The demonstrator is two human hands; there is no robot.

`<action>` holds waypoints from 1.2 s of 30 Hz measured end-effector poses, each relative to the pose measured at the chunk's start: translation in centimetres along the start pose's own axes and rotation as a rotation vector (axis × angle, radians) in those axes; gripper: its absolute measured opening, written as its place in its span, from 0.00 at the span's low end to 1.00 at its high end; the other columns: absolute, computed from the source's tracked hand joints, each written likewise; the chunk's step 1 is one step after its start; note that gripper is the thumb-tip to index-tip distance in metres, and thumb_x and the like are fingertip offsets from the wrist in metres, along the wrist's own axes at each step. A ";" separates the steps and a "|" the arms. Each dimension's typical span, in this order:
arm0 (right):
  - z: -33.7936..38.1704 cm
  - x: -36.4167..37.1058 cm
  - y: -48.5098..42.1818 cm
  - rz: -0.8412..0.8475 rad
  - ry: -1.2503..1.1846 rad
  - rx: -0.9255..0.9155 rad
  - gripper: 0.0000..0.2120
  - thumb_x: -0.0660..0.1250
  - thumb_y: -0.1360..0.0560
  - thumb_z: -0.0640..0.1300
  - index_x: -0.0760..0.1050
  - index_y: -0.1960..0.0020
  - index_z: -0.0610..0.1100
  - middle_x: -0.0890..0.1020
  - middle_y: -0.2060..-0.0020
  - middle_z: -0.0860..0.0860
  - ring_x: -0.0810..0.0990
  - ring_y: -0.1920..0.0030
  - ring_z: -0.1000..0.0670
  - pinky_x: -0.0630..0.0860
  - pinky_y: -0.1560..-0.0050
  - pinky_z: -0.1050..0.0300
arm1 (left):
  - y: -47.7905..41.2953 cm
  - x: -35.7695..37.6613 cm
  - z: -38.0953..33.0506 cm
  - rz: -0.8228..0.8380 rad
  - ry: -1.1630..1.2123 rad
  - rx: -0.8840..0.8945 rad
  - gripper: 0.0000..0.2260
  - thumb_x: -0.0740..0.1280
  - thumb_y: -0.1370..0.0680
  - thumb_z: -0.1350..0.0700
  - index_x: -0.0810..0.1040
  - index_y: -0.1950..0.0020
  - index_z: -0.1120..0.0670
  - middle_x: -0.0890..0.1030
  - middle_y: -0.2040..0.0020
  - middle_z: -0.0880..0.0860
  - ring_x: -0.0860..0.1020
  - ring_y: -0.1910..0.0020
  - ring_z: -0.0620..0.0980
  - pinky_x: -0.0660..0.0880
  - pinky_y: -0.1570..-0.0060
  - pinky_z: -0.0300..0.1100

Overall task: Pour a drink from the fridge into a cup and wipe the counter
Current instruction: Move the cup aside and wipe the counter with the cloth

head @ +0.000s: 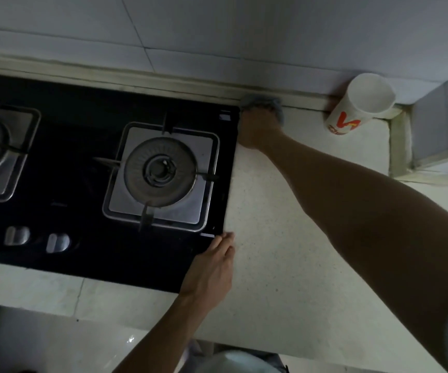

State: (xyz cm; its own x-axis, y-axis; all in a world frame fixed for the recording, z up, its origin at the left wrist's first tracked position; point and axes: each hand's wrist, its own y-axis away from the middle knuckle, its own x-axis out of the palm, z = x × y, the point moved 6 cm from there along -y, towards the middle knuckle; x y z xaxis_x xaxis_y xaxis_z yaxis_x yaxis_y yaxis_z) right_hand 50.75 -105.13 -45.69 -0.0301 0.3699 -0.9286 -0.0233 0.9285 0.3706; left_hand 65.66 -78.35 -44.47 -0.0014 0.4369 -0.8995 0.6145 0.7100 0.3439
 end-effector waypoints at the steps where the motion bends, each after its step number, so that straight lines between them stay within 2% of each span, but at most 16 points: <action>1: -0.1 0.0 0.3 -0.015 -0.001 -0.008 0.16 0.63 0.25 0.47 0.75 0.41 0.39 0.80 0.47 0.41 0.78 0.46 0.40 0.73 0.40 0.47 | 0.0 -0.1 0.1 -0.019 -0.010 0.007 0.23 0.57 0.18 0.55 0.61 0.24 0.59 0.56 0.21 0.54 0.57 0.23 0.50 0.54 0.26 0.39; 4: -1.2 0.3 1.5 -0.047 0.015 0.007 0.23 0.64 0.26 0.42 0.68 0.32 0.38 0.77 0.43 0.39 0.75 0.42 0.39 0.69 0.37 0.48 | 0.2 -0.1 0.0 -0.009 -0.067 0.029 0.24 0.56 0.19 0.55 0.60 0.24 0.61 0.55 0.20 0.56 0.55 0.22 0.51 0.52 0.25 0.42; 7: -2.9 1.1 3.1 -0.044 -0.037 0.044 0.22 0.66 0.27 0.40 0.71 0.35 0.37 0.79 0.45 0.39 0.77 0.44 0.40 0.72 0.40 0.50 | 0.3 0.3 -0.2 0.008 -0.101 0.046 0.24 0.55 0.18 0.55 0.60 0.24 0.62 0.53 0.20 0.58 0.52 0.21 0.53 0.49 0.22 0.46; 10: -4.4 1.7 5.7 -0.081 -0.130 0.060 0.21 0.68 0.28 0.38 0.72 0.36 0.37 0.80 0.47 0.40 0.79 0.47 0.41 0.74 0.47 0.53 | 0.6 0.9 -0.3 0.006 -0.034 0.006 0.23 0.57 0.19 0.56 0.62 0.24 0.60 0.54 0.20 0.56 0.52 0.21 0.51 0.56 0.24 0.46; 12: -5.2 2.4 7.8 -0.088 -0.195 0.087 0.22 0.69 0.29 0.37 0.72 0.36 0.38 0.79 0.47 0.41 0.78 0.47 0.42 0.72 0.49 0.54 | 1.3 1.4 -0.7 0.004 -0.022 0.018 0.23 0.58 0.19 0.56 0.63 0.25 0.60 0.56 0.21 0.57 0.53 0.21 0.52 0.57 0.24 0.47; 16: -4.9 4.2 11.4 -0.070 -0.193 0.112 0.27 0.70 0.29 0.40 0.68 0.33 0.38 0.76 0.42 0.39 0.75 0.42 0.40 0.72 0.41 0.51 | 3.9 3.0 -2.5 0.000 -0.052 0.082 0.22 0.60 0.21 0.57 0.68 0.28 0.63 0.64 0.24 0.60 0.59 0.23 0.55 0.56 0.24 0.50; 20: -2.6 5.7 14.0 0.006 -0.137 0.102 0.31 0.69 0.28 0.45 0.63 0.29 0.41 0.70 0.35 0.35 0.69 0.35 0.35 0.68 0.34 0.44 | 7.3 4.4 -3.4 -0.016 -0.021 0.084 0.19 0.61 0.21 0.58 0.72 0.31 0.60 0.69 0.27 0.56 0.64 0.26 0.52 0.59 0.25 0.45; 23: 0.3 6.6 16.0 0.035 -0.107 0.022 0.34 0.67 0.29 0.46 0.60 0.26 0.43 0.66 0.32 0.35 0.65 0.32 0.34 0.65 0.31 0.43 | 9.6 5.8 -3.0 0.029 -0.043 0.078 0.19 0.61 0.23 0.58 0.72 0.32 0.58 0.67 0.26 0.56 0.61 0.25 0.52 0.60 0.26 0.46; 25: 2.1 7.4 17.8 0.041 -0.079 -0.018 0.37 0.67 0.30 0.46 0.58 0.25 0.44 0.65 0.30 0.35 0.63 0.30 0.34 0.64 0.30 0.44 | 10.7 6.6 -2.6 0.049 -0.043 0.070 0.21 0.59 0.22 0.58 0.68 0.29 0.59 0.63 0.24 0.56 0.57 0.23 0.52 0.58 0.25 0.48; 30: 7.0 10.0 24.2 0.052 -0.028 -0.064 0.39 0.69 0.31 0.46 0.58 0.24 0.45 0.63 0.29 0.35 0.61 0.29 0.33 0.61 0.27 0.42 | 12.9 6.1 -3.0 -0.026 0.008 0.078 0.21 0.57 0.20 0.58 0.65 0.26 0.59 0.58 0.21 0.56 0.54 0.22 0.52 0.49 0.22 0.45; 33: 9.3 11.6 28.1 0.075 -0.018 -0.073 0.39 0.68 0.32 0.47 0.58 0.24 0.44 0.63 0.29 0.35 0.60 0.28 0.33 0.59 0.26 0.41 | 13.8 6.1 -2.5 -0.083 0.011 0.016 0.21 0.58 0.20 0.58 0.64 0.27 0.59 0.58 0.22 0.57 0.56 0.23 0.53 0.53 0.24 0.46; 36: 10.6 13.3 32.2 0.103 -0.047 -0.070 0.39 0.66 0.29 0.46 0.55 0.22 0.45 0.58 0.26 0.34 0.55 0.25 0.33 0.54 0.24 0.41 | 14.9 7.4 -2.1 -0.071 -0.034 -0.002 0.21 0.61 0.21 0.54 0.68 0.30 0.60 0.63 0.25 0.59 0.61 0.26 0.56 0.57 0.25 0.48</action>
State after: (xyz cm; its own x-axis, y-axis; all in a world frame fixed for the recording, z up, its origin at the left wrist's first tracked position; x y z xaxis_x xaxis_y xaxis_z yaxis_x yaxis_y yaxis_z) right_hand 60.23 -69.99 -46.33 0.0108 0.4654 -0.8850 -0.0920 0.8818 0.4626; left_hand 73.14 -63.39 -45.49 -0.0181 0.3661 -0.9304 0.6125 0.7396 0.2791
